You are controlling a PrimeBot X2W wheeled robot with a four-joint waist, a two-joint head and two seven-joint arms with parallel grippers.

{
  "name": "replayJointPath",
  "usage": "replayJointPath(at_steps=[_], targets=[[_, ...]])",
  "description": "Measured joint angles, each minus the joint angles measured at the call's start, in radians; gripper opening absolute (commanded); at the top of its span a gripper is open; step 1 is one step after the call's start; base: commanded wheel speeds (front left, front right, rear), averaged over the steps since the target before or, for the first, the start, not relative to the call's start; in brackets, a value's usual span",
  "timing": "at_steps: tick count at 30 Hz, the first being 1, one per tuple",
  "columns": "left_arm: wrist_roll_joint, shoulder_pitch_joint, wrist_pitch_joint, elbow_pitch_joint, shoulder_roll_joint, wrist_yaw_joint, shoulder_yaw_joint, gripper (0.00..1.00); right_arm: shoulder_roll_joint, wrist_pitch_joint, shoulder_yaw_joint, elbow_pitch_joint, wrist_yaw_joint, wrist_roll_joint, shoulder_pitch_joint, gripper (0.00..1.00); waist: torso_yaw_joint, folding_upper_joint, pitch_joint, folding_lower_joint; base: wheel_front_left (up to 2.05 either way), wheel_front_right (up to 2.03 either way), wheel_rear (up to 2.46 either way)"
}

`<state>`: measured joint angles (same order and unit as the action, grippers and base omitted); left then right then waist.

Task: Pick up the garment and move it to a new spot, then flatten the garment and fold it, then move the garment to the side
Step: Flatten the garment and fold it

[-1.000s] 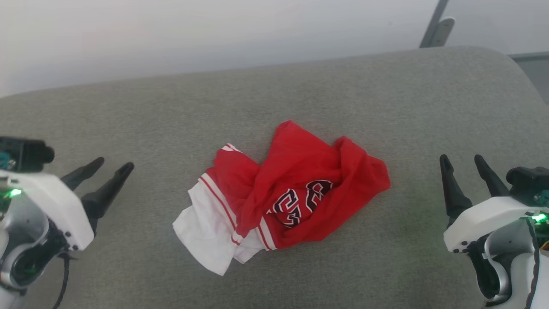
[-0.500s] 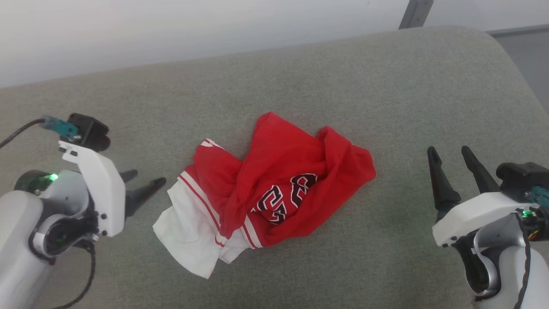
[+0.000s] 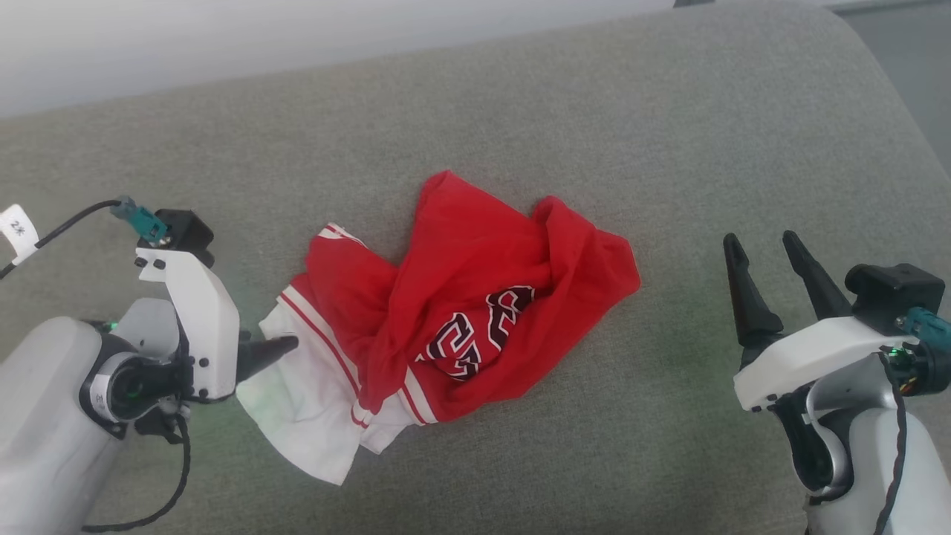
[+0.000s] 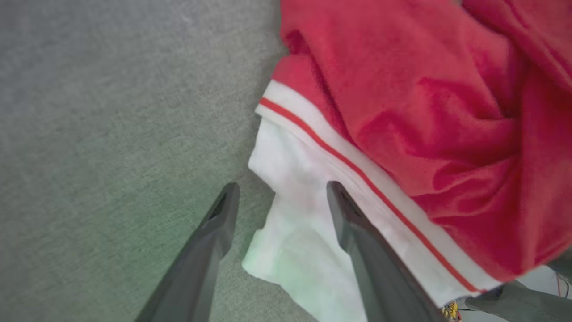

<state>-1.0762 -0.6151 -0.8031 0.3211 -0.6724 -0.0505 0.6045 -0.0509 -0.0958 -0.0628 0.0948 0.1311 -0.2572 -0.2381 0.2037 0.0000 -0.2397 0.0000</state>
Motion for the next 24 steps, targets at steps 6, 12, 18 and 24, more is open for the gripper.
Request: replayJointPath(at_steps=[6,12,18,24], targets=[[-0.030,-0.003,-0.044,0.029,0.014,0.023,0.006,1.00,0.000,0.018,0.007,0.014,0.000,-0.009,-0.015,1.00,0.015,0.0000,-0.034,0.0000,0.00,0.00,0.00],[-0.015,-0.023,-0.042,0.077,0.025,0.015,0.024,0.34,0.000,0.034,0.021,0.035,0.000,-0.016,-0.032,1.00,0.021,0.0000,-0.053,-0.0001,0.00,0.00,0.00],[-0.014,-0.038,-0.015,0.112,0.024,-0.010,0.014,0.00,0.000,0.043,0.018,0.045,0.000,-0.015,-0.044,1.00,0.013,0.0000,-0.054,0.0000,0.00,0.00,0.00],[-0.018,-0.044,0.005,0.081,-0.009,-0.014,-0.014,0.00,0.000,0.045,-0.005,0.052,0.000,-0.009,-0.037,1.00,-0.006,0.0000,-0.032,0.0000,0.00,0.00,0.00]])
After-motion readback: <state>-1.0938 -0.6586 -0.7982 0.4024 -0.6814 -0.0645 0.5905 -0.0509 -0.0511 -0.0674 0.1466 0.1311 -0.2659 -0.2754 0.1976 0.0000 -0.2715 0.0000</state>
